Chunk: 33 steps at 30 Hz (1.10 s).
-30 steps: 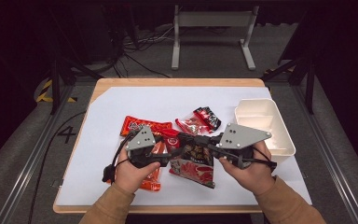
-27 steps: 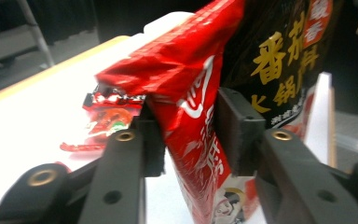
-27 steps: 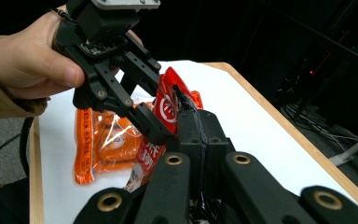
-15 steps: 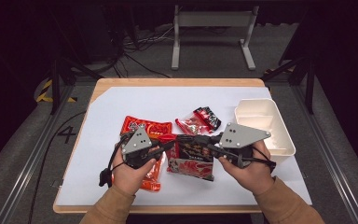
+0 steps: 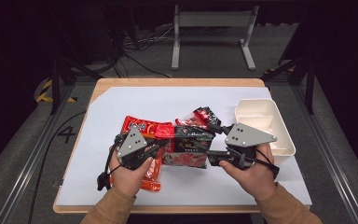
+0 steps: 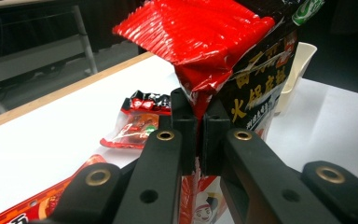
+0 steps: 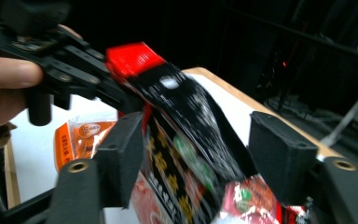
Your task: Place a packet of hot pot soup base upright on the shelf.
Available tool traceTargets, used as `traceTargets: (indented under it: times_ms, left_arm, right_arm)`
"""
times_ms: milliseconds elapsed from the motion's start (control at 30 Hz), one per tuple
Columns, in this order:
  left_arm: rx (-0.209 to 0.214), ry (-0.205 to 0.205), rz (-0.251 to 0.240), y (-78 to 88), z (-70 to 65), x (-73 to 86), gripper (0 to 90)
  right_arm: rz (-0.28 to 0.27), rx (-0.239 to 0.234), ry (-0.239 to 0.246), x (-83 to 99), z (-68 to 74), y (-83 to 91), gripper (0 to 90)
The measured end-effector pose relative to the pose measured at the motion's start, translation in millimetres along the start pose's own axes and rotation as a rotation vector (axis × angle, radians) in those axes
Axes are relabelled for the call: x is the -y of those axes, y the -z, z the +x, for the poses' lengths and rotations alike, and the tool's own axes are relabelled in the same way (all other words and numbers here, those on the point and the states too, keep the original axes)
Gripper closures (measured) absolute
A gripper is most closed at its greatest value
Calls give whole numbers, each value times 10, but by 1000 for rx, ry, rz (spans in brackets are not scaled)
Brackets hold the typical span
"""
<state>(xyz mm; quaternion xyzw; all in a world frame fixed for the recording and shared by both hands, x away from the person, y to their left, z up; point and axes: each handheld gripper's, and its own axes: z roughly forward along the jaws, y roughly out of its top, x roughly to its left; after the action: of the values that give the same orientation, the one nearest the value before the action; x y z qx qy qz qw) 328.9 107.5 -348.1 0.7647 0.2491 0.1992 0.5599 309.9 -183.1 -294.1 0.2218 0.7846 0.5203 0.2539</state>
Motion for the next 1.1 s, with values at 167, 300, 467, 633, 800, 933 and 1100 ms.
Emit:
traceTargets:
  times_ms: [167,300,467,633,800,933,1100]
  left_arm:
    - [-21,-2,2,-1,-33,-12,874]
    - [-20,17,-4,-13,-53,-9,872]
    - [-10,9,-2,-23,-96,-11,871]
    - [-20,18,5,-28,-102,1,867]
    - [-31,21,7,-33,-106,5,860]
    - [-32,28,2,-36,-89,7,842]
    - [-30,30,-14,-39,-85,-5,802]
  right_arm:
    - [31,6,-51,103,-41,-63,327]
    - [42,4,-98,158,-26,-172,337]
    - [71,3,-117,179,-45,-259,493]
    - [107,-44,-143,170,-143,-304,601]
    - [138,-58,-108,159,-171,-314,680]
    - [150,-82,-66,137,-174,-300,763]
    - [165,-127,-31,84,-220,-274,798]
